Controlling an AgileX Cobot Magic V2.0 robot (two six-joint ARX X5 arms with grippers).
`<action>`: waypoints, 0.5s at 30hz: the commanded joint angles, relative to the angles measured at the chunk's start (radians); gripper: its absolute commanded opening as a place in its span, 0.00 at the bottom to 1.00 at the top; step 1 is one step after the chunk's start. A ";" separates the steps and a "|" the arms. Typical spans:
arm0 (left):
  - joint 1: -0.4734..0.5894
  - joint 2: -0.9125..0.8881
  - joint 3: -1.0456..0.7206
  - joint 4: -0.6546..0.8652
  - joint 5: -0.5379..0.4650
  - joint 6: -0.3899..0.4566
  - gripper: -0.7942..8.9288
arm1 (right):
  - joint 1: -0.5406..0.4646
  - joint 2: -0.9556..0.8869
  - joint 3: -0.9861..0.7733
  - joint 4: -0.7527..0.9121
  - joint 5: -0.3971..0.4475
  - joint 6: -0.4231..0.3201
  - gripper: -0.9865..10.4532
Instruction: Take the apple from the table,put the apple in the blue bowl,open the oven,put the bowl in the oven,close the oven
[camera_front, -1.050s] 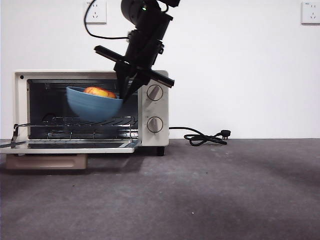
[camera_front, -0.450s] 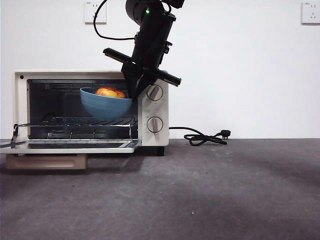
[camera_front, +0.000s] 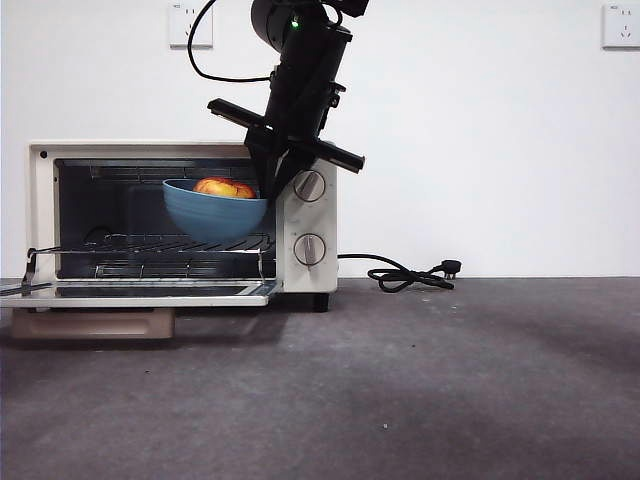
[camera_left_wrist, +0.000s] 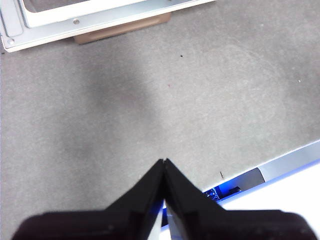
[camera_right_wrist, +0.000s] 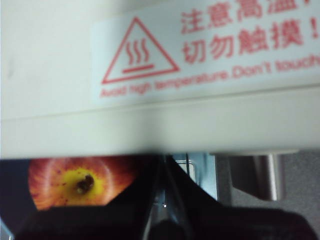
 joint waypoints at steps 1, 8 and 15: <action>-0.002 -0.004 -0.002 0.006 0.003 0.011 0.08 | 0.005 0.020 0.008 0.009 0.002 0.008 0.08; -0.002 -0.004 -0.002 0.004 0.003 0.011 0.08 | 0.005 0.020 0.008 0.013 -0.002 0.008 0.08; -0.002 -0.004 -0.002 -0.001 0.003 0.011 0.08 | 0.006 0.020 0.008 0.029 -0.002 0.008 0.26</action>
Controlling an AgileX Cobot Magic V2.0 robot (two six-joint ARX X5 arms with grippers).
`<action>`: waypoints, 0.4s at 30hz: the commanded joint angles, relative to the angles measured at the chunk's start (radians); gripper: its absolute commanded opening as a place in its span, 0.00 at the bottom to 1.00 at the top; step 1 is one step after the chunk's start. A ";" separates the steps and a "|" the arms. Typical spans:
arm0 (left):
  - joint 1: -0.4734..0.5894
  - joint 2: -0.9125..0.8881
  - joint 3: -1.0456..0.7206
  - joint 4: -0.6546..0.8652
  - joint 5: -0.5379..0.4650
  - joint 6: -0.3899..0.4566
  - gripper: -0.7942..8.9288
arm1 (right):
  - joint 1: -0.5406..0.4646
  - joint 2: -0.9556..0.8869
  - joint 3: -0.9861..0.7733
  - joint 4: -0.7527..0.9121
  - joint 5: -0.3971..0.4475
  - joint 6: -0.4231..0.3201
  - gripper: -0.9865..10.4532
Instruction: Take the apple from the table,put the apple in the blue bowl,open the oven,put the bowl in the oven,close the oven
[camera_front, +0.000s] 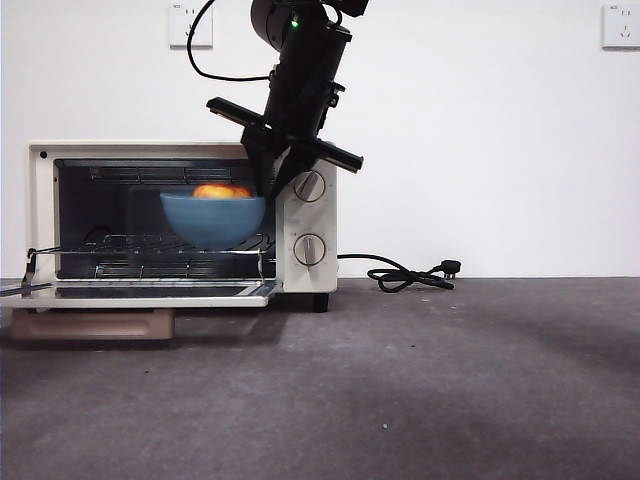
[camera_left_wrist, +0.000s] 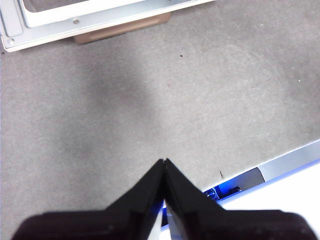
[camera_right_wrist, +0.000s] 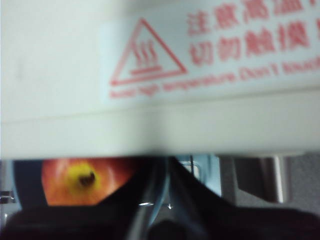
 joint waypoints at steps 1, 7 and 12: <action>-0.002 -0.004 -0.002 0.000 0.003 0.011 0.08 | 0.005 0.020 0.007 0.019 0.002 0.008 0.26; -0.002 -0.004 -0.002 0.001 0.002 0.011 0.08 | 0.006 0.020 0.008 0.045 -0.003 -0.009 0.25; -0.002 -0.004 -0.002 0.005 0.002 0.012 0.08 | 0.010 0.002 0.009 0.018 -0.002 -0.043 0.25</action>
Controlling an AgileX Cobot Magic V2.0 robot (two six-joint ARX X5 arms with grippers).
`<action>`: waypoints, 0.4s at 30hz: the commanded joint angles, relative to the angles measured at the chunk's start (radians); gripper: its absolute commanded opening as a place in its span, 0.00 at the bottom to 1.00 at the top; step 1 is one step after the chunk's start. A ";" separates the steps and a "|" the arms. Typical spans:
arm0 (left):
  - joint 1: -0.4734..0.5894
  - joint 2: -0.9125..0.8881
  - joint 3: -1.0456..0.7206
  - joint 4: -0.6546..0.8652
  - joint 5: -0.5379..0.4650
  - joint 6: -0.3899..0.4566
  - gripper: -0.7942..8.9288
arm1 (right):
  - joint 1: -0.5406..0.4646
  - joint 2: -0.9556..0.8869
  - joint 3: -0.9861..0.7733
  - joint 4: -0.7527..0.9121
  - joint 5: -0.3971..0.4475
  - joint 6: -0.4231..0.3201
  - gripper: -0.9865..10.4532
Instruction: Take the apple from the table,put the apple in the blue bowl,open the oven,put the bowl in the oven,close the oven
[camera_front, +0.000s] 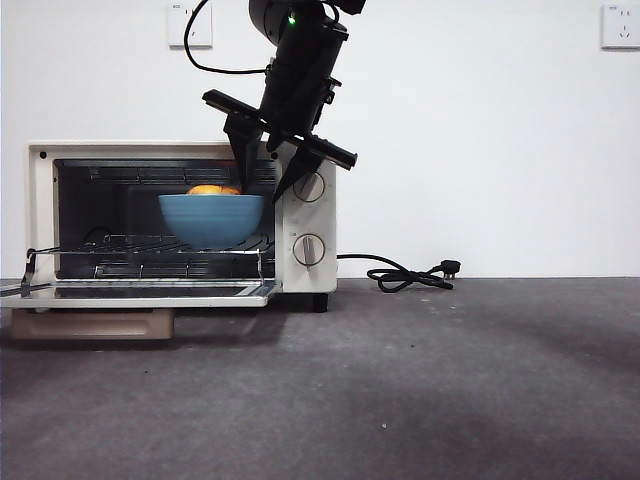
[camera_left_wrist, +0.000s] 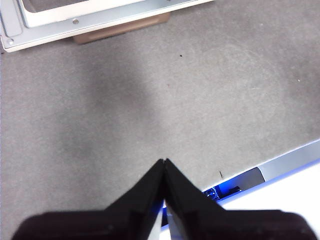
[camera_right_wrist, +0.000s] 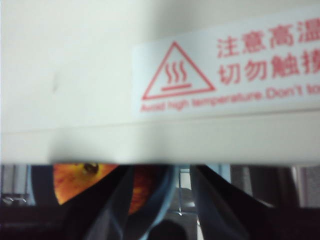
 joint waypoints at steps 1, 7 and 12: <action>-0.002 -0.004 -0.002 0.008 0.000 0.012 0.08 | 0.006 -0.005 0.006 -0.016 0.000 -0.040 0.25; -0.002 -0.002 -0.002 0.030 -0.027 0.012 0.08 | 0.013 -0.057 0.006 -0.042 0.010 -0.127 0.25; -0.002 0.014 -0.002 0.057 -0.059 0.019 0.07 | 0.018 -0.129 0.006 -0.137 0.045 -0.235 0.25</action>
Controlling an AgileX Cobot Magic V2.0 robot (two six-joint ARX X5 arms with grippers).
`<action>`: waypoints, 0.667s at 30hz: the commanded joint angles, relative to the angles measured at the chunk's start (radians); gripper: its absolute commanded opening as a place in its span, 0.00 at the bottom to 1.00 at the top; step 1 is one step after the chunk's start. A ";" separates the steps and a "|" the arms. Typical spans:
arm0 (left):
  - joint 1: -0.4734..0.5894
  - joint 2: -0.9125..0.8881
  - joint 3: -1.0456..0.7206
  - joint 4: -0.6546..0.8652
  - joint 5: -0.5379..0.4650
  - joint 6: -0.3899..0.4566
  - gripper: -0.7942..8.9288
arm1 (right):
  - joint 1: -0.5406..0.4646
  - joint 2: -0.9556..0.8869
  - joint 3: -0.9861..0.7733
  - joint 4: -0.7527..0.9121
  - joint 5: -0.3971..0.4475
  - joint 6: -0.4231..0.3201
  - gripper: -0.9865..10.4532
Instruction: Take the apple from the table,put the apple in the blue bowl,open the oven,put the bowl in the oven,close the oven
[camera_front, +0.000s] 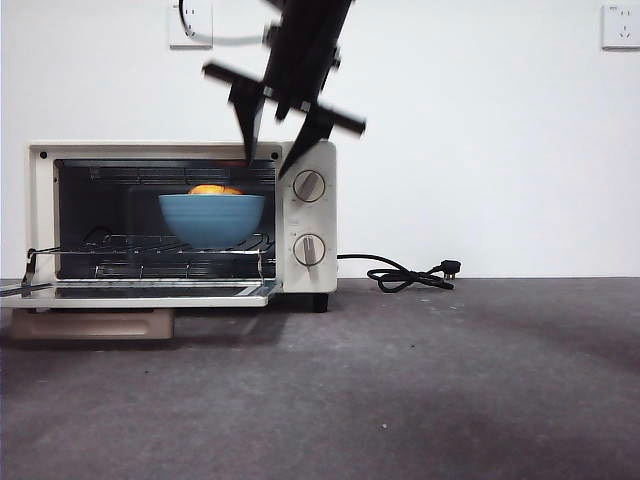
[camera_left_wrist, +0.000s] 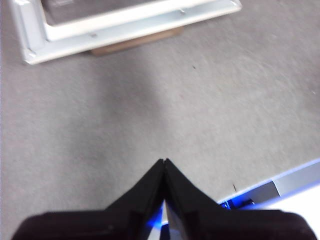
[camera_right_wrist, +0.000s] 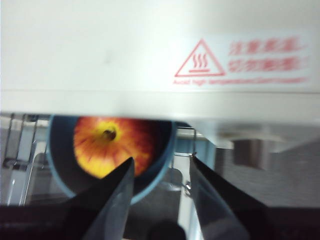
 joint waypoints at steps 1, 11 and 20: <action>-0.002 0.014 -0.002 0.025 -0.001 0.017 0.07 | 0.009 -0.052 0.005 -0.066 0.041 -0.117 0.25; 0.118 0.178 -0.003 0.148 0.063 0.018 0.07 | 0.034 -0.172 0.003 -0.298 0.233 -0.362 0.11; 0.405 0.315 -0.003 0.317 0.357 0.005 0.07 | 0.031 -0.280 0.003 -0.372 0.237 -0.474 0.11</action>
